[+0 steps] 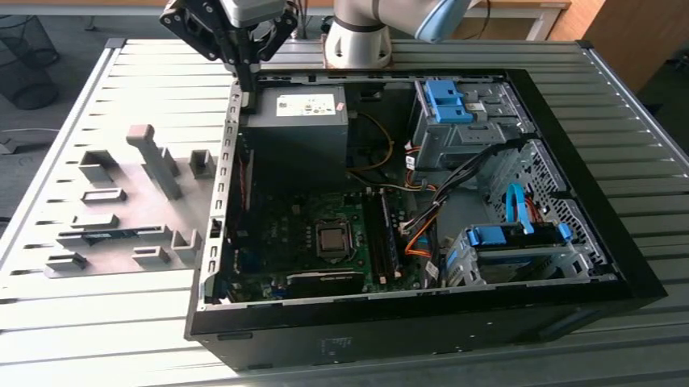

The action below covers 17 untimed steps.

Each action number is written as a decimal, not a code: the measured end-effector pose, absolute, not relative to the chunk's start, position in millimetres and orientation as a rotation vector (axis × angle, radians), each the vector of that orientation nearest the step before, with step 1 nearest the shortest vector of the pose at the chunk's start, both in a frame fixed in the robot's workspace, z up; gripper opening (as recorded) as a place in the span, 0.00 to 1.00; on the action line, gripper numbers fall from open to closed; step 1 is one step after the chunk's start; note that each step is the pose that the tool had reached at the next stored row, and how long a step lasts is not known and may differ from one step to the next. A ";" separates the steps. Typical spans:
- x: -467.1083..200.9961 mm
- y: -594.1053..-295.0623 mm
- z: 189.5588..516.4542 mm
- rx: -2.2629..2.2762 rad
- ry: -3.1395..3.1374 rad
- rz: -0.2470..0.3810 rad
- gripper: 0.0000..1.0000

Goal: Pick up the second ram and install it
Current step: 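Reach for the second ram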

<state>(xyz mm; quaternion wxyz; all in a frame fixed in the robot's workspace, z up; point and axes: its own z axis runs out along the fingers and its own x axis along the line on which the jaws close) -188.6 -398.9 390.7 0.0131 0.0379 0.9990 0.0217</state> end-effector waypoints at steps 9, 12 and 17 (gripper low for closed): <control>-192.9 -398.9 390.4 0.118 3.113 0.068 0.11; -194.4 -398.9 390.2 0.118 3.112 0.068 0.11; -197.9 -398.9 390.0 0.118 3.112 0.068 0.11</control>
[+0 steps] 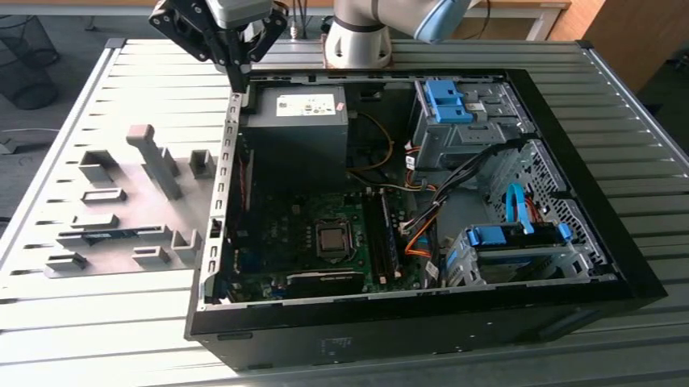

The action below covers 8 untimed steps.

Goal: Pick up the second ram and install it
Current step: 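Reach for the second ram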

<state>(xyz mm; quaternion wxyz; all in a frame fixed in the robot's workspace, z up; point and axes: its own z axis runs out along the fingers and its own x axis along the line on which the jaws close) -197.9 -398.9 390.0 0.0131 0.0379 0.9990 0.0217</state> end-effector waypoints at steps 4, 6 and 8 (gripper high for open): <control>-200.2 -398.9 389.9 0.118 3.113 0.068 0.11; -201.4 -398.9 389.8 0.118 3.112 0.068 0.11; -202.6 -398.9 389.7 0.118 3.113 0.068 0.11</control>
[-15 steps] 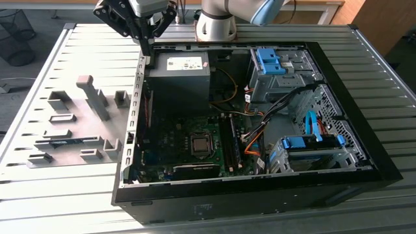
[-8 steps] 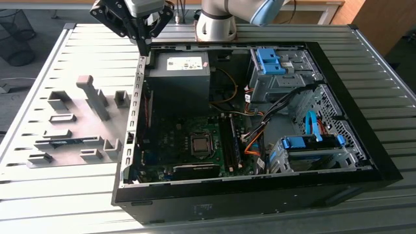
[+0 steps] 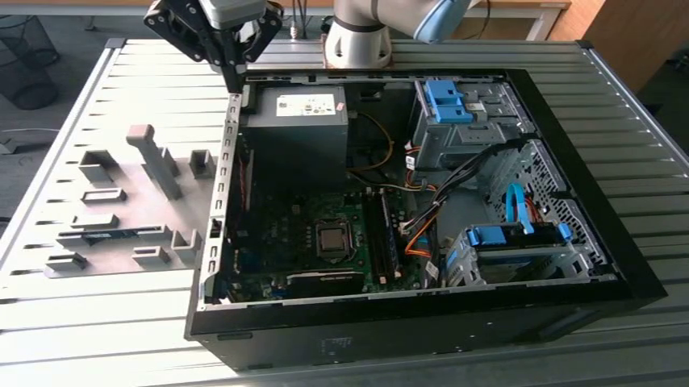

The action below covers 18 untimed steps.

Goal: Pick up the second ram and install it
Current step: 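Reach for the second ram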

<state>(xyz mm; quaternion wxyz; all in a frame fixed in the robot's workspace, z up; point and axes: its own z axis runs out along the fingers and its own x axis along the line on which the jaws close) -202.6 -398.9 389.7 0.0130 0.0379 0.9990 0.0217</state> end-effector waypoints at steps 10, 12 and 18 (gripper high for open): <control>-209.9 -398.9 389.3 0.118 3.112 0.068 0.11; -211.6 -399.0 389.2 0.118 3.112 0.068 0.11; -217.6 -398.9 389.0 0.118 3.113 0.068 0.11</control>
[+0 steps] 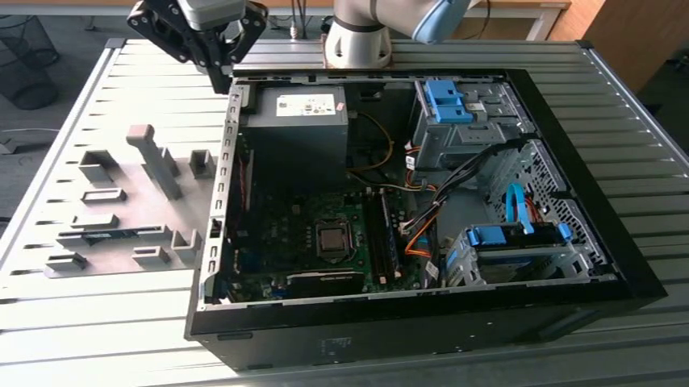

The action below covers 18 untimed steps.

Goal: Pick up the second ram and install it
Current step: 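Reach for the second ram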

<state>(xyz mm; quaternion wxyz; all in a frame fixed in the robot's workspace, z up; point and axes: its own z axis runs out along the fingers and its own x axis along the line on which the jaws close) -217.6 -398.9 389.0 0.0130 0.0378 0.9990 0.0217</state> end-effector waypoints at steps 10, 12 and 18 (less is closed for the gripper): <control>-228.4 -398.9 388.7 0.118 3.113 0.068 0.11; -229.9 -398.9 388.5 0.118 3.112 0.068 0.11; -234.0 -398.9 388.2 0.118 3.112 0.068 0.11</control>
